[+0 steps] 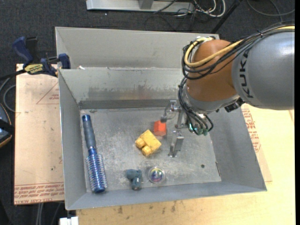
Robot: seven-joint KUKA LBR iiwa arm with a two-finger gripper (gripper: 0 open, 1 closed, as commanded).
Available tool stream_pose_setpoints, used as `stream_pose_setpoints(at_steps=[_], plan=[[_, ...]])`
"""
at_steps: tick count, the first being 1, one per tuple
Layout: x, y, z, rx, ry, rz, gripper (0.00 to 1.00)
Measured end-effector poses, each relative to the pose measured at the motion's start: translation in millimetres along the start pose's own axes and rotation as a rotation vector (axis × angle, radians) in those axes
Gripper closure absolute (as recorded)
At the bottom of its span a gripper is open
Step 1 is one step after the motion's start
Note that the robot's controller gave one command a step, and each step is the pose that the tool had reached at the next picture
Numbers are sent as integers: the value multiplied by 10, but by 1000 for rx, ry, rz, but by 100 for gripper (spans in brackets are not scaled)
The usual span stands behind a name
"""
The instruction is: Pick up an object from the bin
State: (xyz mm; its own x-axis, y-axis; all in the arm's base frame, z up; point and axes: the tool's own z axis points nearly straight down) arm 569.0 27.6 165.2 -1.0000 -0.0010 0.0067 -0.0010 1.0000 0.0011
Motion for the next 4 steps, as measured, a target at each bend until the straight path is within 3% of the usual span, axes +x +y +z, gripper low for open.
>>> stream_pose_setpoints(at_steps=[1, 2, 3, 4], plan=[[-339, 295, 930, 2, -18, -197, 0], [-220, 445, 643, 1, -11, -331, 0], [-178, 301, 637, 2, -7, -458, 0], [-294, 309, 920, 1, -15, -540, 0]])
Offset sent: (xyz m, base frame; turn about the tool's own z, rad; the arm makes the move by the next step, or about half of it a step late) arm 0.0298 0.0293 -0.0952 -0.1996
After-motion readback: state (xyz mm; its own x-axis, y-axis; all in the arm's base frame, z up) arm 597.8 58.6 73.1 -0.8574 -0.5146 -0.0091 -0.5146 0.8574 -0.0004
